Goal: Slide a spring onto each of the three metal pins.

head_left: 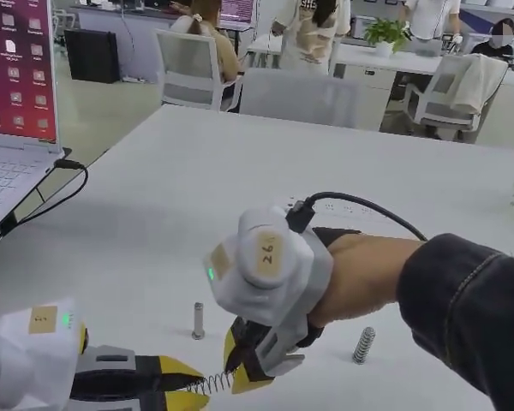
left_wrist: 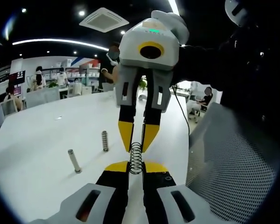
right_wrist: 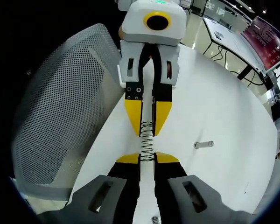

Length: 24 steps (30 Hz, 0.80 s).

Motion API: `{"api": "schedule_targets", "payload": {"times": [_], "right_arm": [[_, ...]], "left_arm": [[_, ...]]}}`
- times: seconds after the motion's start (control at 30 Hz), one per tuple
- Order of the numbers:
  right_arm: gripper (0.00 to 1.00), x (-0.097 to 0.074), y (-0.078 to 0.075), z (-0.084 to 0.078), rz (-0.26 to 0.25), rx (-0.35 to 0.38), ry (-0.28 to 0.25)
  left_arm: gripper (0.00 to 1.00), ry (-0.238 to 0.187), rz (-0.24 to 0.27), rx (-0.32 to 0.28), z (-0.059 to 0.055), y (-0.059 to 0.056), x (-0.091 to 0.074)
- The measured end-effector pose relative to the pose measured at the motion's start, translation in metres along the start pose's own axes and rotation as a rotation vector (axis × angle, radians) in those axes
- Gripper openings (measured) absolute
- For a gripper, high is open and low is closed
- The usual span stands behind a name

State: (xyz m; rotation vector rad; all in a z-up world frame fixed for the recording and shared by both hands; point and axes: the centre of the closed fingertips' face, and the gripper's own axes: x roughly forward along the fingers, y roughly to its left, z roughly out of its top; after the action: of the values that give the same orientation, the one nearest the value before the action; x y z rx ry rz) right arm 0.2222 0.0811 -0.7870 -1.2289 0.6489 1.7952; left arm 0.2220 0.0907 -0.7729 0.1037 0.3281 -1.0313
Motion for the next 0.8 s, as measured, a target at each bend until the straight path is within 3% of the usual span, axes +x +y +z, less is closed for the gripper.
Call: {"api": "schedule_targets", "payload": {"times": [0.8], "right_arm": [[0.1, 0.0002, 0.0008, 0.0008, -0.001, 0.05, -0.006]], "left_arm": [[0.02, -0.002, -0.008, -0.025, 0.0029, -0.005, 0.0006]]}}
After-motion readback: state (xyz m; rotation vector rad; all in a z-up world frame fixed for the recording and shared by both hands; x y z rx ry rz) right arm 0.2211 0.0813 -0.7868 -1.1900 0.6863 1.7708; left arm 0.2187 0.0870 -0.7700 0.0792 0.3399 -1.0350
